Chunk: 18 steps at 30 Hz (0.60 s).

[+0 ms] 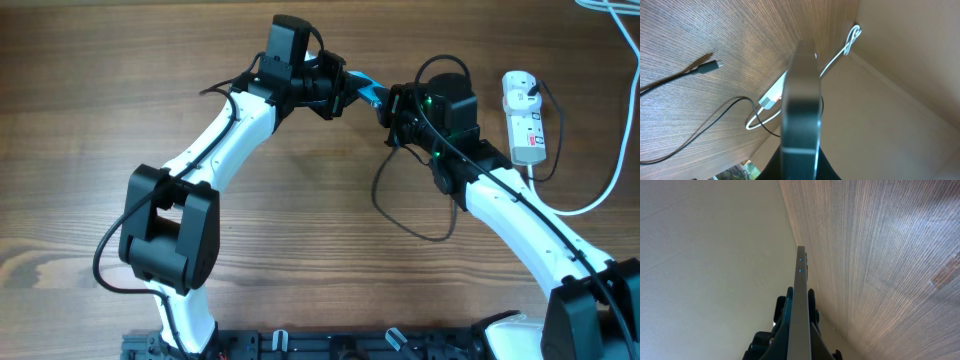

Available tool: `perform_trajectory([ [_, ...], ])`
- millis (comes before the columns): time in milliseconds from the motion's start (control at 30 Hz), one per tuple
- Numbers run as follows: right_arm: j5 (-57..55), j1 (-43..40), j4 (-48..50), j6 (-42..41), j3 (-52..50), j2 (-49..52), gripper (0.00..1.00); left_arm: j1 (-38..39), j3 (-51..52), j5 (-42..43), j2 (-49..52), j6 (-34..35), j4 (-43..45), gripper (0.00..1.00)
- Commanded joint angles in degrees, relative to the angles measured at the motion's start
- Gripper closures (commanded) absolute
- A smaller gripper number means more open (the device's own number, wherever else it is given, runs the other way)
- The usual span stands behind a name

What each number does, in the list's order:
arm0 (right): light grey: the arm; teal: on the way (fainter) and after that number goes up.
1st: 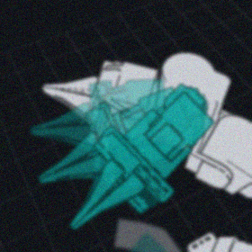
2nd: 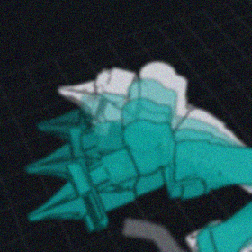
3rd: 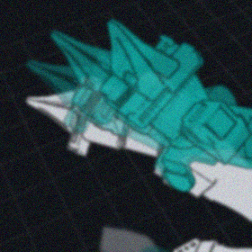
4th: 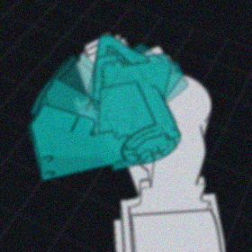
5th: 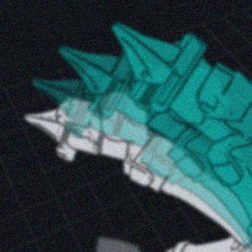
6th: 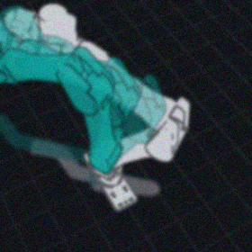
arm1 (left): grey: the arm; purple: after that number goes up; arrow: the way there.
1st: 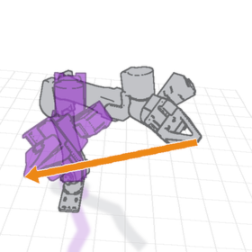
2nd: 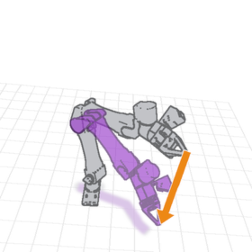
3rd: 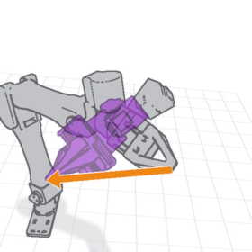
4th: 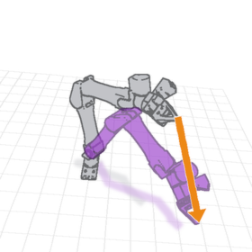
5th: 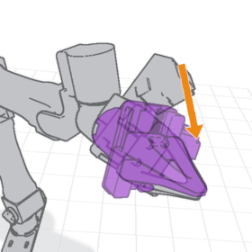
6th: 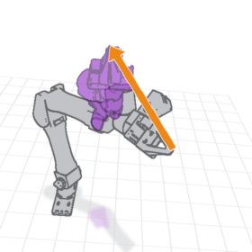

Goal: Plug charger to phone and switch on socket

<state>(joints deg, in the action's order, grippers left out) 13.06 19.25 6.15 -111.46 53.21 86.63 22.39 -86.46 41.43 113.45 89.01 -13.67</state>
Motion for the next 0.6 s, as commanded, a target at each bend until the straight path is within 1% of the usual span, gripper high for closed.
perform_trajectory([
  [0,0.8,0.5,0.2,2.5,1.2,-1.5,0.96,0.0,-0.6,-0.7,-1.3,2.2,-0.2,0.96],
  [67,0.7,0.5,0.0,4.0,1.2,-1.5,0.93,-0.2,-0.6,-0.6,-1.3,-1.6,-0.2,0.96],
  [167,0.7,0.5,-0.7,6.5,1.2,-1.5,0.78,-0.2,-0.6,-0.6,-1.3,-3.4,-0.2,0.96],
  [233,0.7,0.5,-2.0,6.5,1.2,-1.5,0.72,-0.2,-0.6,-0.6,-1.3,-4.2,-0.2,0.96],
  [267,0.5,0.5,-2.7,6.5,1.2,-1.5,0.64,-0.4,-0.6,-0.5,-1.3,-5.4,-0.2,0.96],
  [333,0.3,0.5,-2.8,6.9,1.2,-1.5,0.56,-0.6,-0.6,-0.4,-1.3,-6.4,-0.2,0.96],
  [433,-1.0,0.4,-2.8,10.3,1.2,-1.5,0.4,-1.1,-0.6,-0.2,-1.3,-6.4,-0.2,0.96],
  [467,-1.7,0.4,-2.8,12.9,1.2,-1.5,0.38,-1.4,-0.6,-0.2,-1.3,-7.3,-0.2,0.96],
  [567,-4.4,0.4,-3.0,21.0,1.2,-1.5,0.36,-2.4,-0.6,0.5,-1.3,-9.7,-0.2,0.96],
])
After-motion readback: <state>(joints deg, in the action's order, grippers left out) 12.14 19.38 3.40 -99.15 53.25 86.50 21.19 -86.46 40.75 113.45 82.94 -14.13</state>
